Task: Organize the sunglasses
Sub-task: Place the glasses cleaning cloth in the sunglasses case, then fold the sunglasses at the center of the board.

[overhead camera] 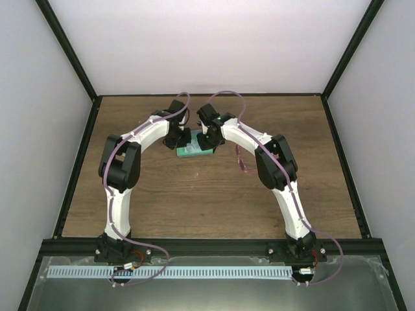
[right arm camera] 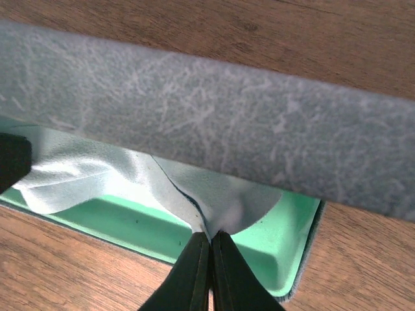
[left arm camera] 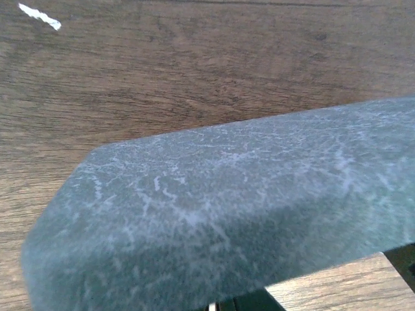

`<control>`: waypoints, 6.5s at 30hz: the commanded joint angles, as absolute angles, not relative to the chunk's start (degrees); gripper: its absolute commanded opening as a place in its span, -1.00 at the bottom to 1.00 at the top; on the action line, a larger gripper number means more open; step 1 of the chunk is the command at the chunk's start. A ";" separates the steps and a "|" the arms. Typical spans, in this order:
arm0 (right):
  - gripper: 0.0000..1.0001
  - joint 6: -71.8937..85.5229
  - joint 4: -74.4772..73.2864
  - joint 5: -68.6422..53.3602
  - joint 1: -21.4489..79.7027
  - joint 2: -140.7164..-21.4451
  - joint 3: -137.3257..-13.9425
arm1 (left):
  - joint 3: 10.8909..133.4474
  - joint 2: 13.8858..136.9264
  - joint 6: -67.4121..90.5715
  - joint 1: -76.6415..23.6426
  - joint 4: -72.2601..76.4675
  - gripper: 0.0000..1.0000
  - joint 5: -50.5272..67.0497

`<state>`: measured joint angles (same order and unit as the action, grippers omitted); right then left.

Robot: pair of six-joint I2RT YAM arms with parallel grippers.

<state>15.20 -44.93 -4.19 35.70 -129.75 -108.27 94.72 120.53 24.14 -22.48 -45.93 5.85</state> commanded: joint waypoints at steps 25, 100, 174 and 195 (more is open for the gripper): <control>-0.92 14.35 -46.05 -5.79 34.02 -131.18 -110.29 | 93.57 123.28 23.08 -21.89 -46.32 -0.91 6.17; -0.79 21.82 -39.25 -13.52 34.09 -129.32 -105.79 | 94.92 119.47 24.30 -21.68 -43.14 0.04 6.47; -0.05 40.97 -33.18 -7.69 7.91 -90.49 -55.84 | 114.00 134.70 28.96 -40.75 -41.57 -0.10 14.41; -0.31 39.72 -31.95 -9.59 7.91 -100.08 -62.29 | 118.83 142.16 30.67 -40.93 -42.57 -0.07 15.33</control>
